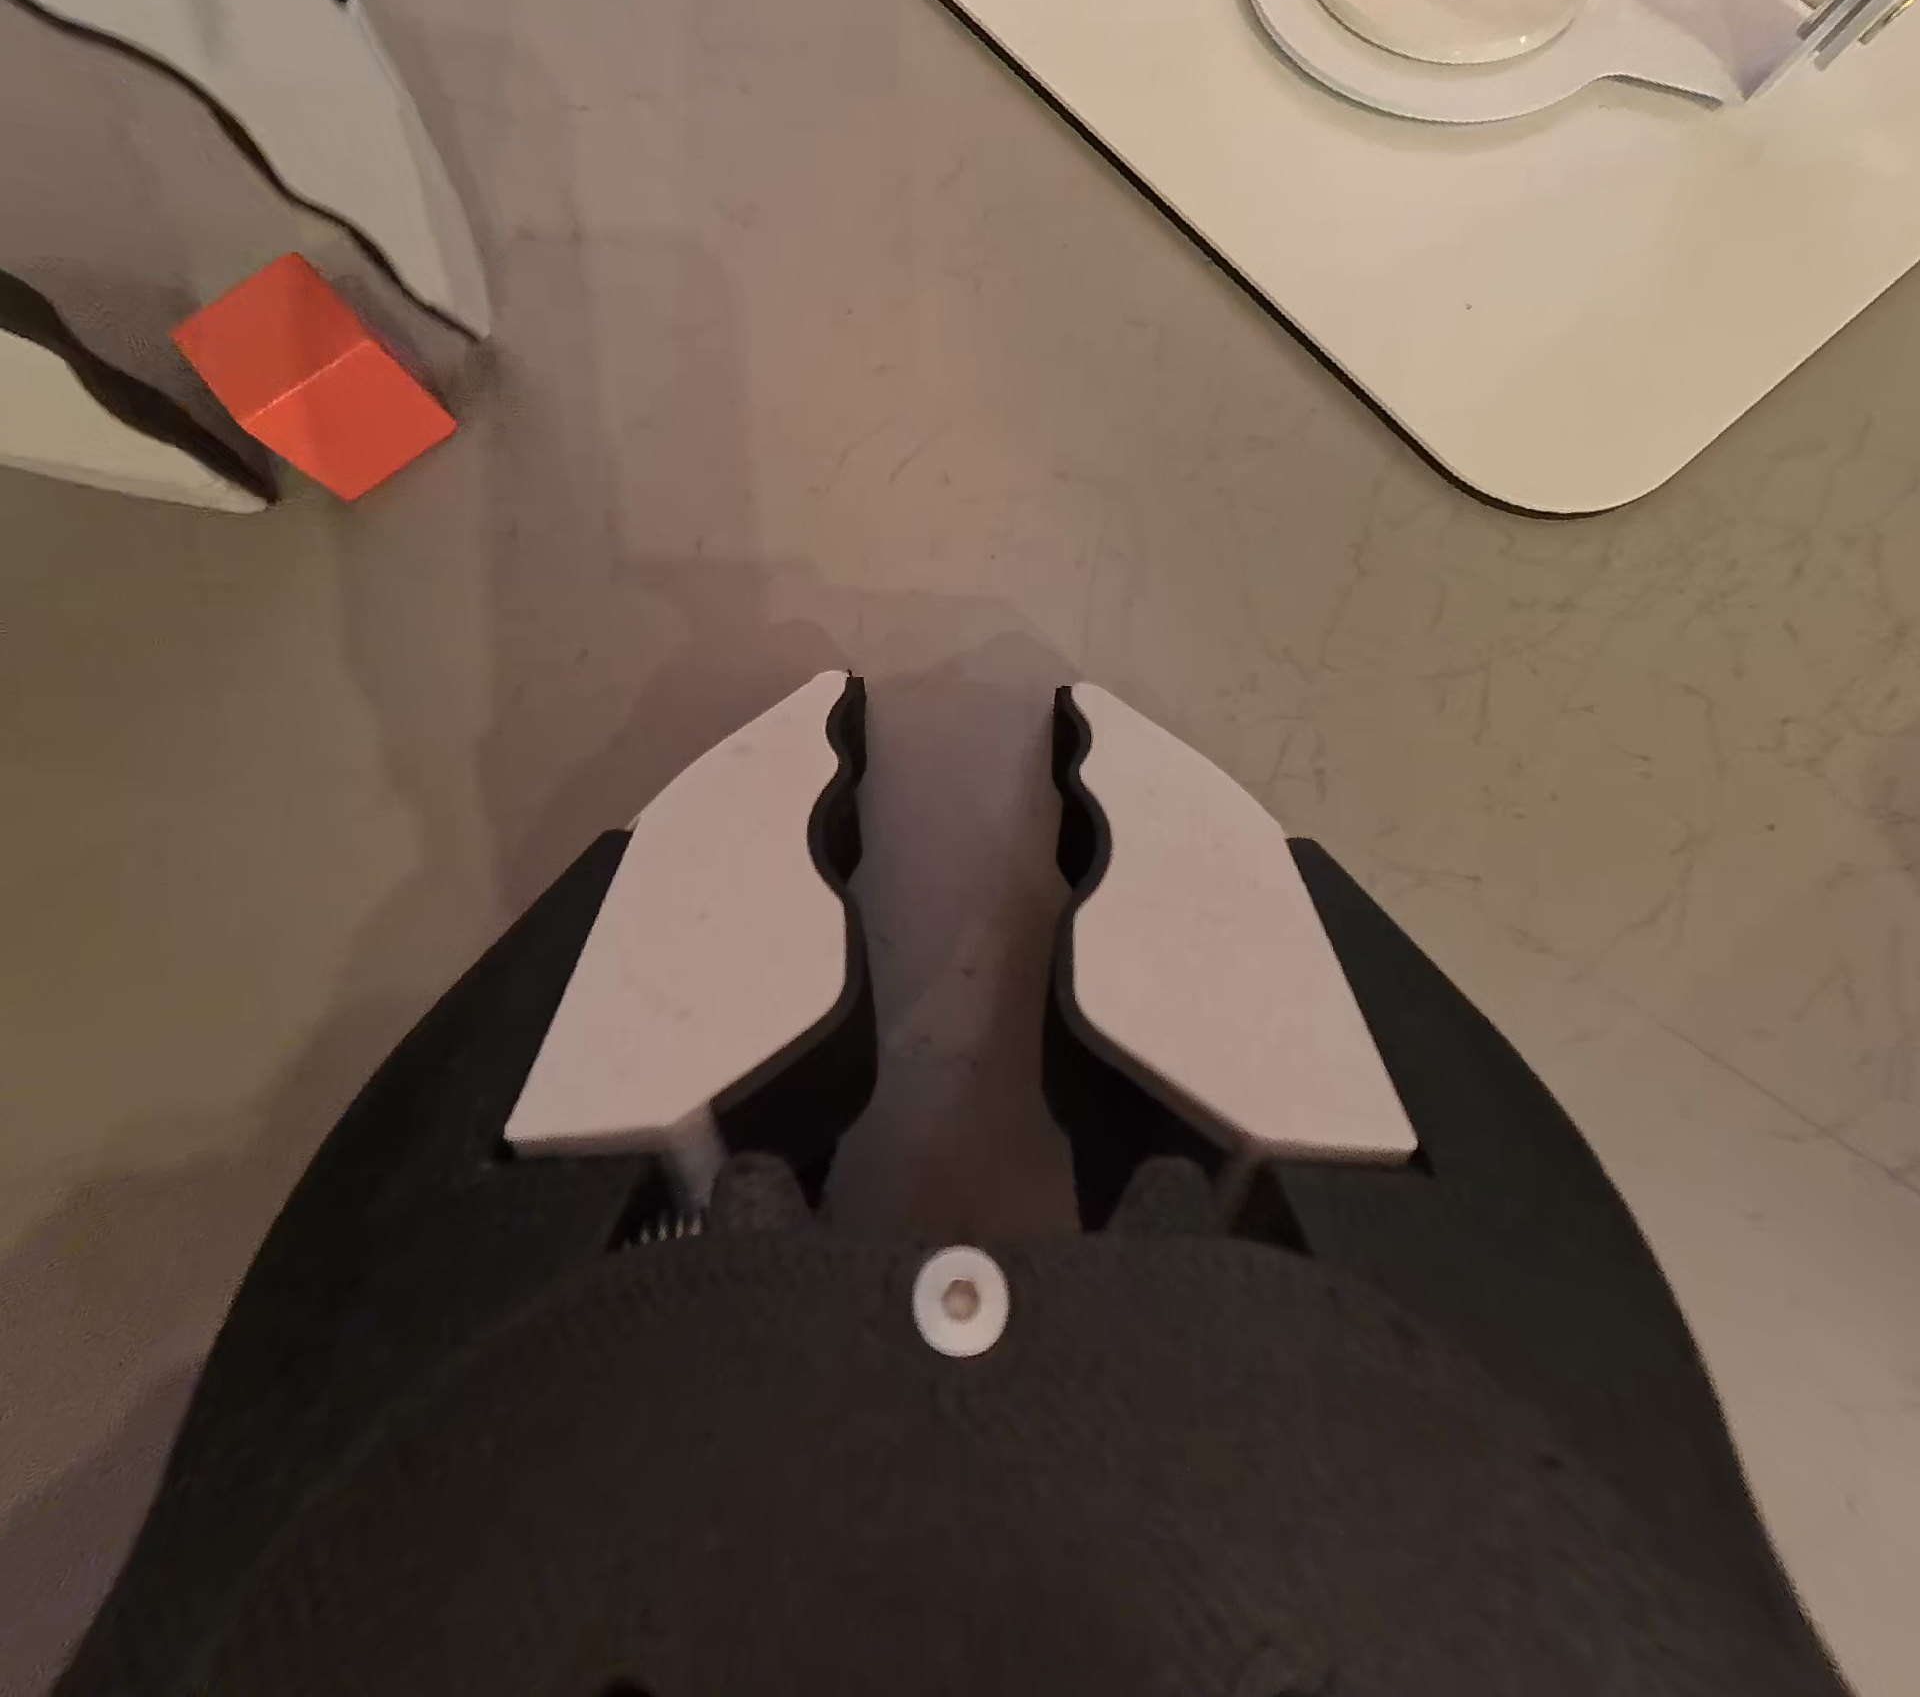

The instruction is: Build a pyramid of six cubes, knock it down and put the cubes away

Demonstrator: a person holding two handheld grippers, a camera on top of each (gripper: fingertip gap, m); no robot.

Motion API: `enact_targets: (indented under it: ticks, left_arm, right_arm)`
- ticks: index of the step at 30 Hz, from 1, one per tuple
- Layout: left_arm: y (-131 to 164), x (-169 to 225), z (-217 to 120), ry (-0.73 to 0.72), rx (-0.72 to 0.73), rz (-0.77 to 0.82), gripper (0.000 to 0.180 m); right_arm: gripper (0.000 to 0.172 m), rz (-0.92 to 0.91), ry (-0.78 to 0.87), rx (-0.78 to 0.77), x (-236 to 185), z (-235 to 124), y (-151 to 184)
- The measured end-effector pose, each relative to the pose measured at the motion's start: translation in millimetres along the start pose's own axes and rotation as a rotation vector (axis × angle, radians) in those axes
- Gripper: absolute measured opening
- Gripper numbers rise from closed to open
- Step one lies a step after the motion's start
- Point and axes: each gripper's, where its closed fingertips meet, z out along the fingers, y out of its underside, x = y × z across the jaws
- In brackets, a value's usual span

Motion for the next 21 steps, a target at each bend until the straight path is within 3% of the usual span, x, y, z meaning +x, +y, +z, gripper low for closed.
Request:
enact_targets:
  ticks: [2,11,17,21]
  left_arm:
    - [1,-2,-3,-0.022,0.013,-0.009,0.059]
    - [17,-28,-60,-0.058,0.178,-0.131,0.068]
    - [60,-69,-98,-0.217,0.231,-0.195,0.062]
    - [122,-131,-146,-0.372,0.246,-0.320,0.057]
  right_arm:
    - [0.035,-0.002,-0.002,0.000,0,0,0]
    - [0.033,-0.003,0.001,0.000,0,0,0]
    - [0.033,-0.004,0.001,-0.001,0,0,0]
    - [0.033,-0.003,0.002,0.000,0,0,0]
